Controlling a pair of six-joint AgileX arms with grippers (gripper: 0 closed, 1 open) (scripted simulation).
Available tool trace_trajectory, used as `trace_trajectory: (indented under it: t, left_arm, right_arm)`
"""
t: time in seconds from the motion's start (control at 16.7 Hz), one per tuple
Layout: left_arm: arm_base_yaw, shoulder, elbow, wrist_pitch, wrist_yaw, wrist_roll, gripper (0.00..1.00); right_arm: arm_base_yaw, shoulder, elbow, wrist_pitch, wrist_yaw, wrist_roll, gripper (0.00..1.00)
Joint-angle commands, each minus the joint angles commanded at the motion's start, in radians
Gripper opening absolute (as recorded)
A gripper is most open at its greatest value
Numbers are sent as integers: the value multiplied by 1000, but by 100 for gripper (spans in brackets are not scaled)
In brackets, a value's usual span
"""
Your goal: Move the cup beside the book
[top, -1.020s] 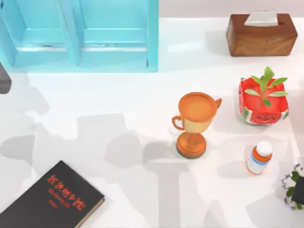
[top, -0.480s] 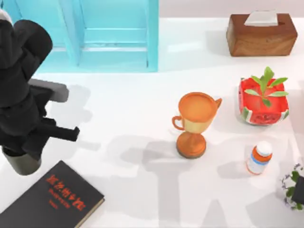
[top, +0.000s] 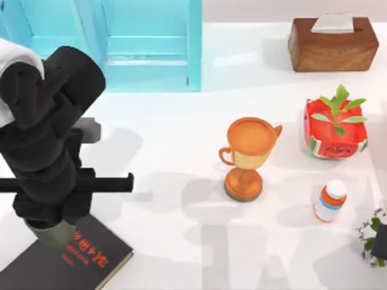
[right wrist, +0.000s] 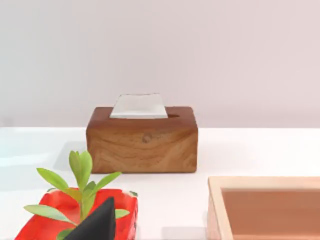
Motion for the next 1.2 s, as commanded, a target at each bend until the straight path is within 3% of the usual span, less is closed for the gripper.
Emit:
trace_trajectory:
  t: [0.48, 0.9, 1.2]
  left_arm:
    - [0, 1, -15, 16, 0, -6, 0]
    - [26, 45, -199, 252, 0, 22, 0]
    - [28, 52, -217, 272, -1, 24, 0]
  right_arm:
    - [0, 0, 0, 0, 0, 0, 100]
    - [0, 0, 0, 0, 0, 0, 100]
    - [0, 0, 0, 0, 0, 0, 100]
